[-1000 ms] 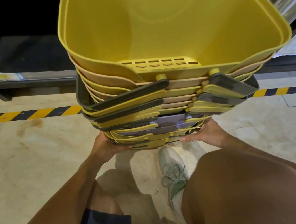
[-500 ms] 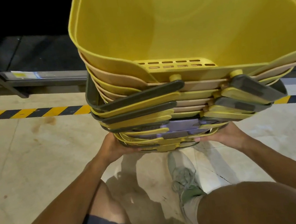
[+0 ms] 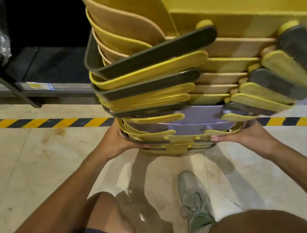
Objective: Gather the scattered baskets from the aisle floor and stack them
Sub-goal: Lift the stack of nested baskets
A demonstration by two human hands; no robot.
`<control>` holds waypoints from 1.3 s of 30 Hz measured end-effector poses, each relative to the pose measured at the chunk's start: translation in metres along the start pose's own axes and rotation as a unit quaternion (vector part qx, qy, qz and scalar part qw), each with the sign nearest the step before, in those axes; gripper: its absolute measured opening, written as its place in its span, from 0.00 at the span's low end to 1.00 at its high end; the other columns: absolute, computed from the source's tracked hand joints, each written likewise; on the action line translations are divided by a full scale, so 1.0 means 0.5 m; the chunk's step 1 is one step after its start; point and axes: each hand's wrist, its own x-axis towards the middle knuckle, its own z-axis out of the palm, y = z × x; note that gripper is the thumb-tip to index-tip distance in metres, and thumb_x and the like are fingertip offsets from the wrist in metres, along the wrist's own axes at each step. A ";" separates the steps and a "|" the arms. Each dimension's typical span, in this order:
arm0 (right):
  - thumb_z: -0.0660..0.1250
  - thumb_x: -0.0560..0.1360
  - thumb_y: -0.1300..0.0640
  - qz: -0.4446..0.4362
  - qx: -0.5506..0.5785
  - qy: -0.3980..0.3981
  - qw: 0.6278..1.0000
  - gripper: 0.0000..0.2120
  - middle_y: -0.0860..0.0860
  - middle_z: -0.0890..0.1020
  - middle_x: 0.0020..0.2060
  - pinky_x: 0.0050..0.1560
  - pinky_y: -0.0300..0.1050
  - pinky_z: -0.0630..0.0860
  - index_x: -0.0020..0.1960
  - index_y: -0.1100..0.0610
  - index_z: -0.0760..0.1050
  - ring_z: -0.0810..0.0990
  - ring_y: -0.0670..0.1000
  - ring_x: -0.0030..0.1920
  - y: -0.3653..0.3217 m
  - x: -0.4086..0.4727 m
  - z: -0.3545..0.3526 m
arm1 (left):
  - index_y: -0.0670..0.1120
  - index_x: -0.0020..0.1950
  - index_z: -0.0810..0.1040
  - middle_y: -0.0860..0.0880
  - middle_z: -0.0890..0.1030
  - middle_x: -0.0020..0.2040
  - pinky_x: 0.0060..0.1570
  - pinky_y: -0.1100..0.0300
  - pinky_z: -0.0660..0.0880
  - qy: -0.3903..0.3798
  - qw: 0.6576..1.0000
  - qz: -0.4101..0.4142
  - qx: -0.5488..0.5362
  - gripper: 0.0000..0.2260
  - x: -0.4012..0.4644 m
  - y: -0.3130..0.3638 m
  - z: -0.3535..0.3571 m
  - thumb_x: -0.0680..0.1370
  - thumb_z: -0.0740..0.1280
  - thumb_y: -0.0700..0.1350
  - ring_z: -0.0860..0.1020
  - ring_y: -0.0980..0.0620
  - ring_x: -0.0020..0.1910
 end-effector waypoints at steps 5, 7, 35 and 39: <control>0.84 0.53 0.50 -0.058 0.003 0.009 0.998 0.26 0.43 0.88 0.42 0.42 0.27 0.77 0.49 0.53 0.86 0.86 0.39 0.47 -0.112 0.042 -0.059 | 0.46 0.74 0.71 0.49 0.82 0.66 0.63 0.41 0.78 -0.008 1.000 0.012 0.003 0.49 0.075 0.123 -0.050 0.56 0.88 0.52 0.80 0.48 0.66; 0.85 0.57 0.56 -0.088 0.011 0.027 0.996 0.32 0.47 0.88 0.49 0.49 0.32 0.80 0.59 0.57 0.82 0.86 0.45 0.52 -0.157 0.068 -0.083 | 0.46 0.73 0.71 0.49 0.83 0.64 0.63 0.45 0.79 -0.001 1.000 0.012 0.007 0.52 0.109 0.169 -0.069 0.53 0.88 0.54 0.80 0.49 0.65; 0.84 0.59 0.58 -0.160 -0.003 0.010 0.987 0.41 0.49 0.84 0.61 0.66 0.48 0.78 0.70 0.57 0.75 0.83 0.47 0.62 -0.185 0.437 -0.144 | 0.44 0.72 0.73 0.52 0.83 0.62 0.58 0.55 0.81 0.053 0.998 0.026 -0.009 0.47 0.450 0.174 -0.129 0.56 0.86 0.44 0.82 0.54 0.62; 0.83 0.60 0.57 -0.159 -0.002 0.015 0.987 0.42 0.51 0.84 0.60 0.62 0.43 0.80 0.71 0.60 0.73 0.83 0.48 0.60 -0.180 0.456 -0.142 | 0.47 0.74 0.71 0.51 0.82 0.65 0.65 0.52 0.78 0.045 0.998 0.026 0.043 0.47 0.470 0.178 -0.131 0.57 0.86 0.49 0.79 0.53 0.66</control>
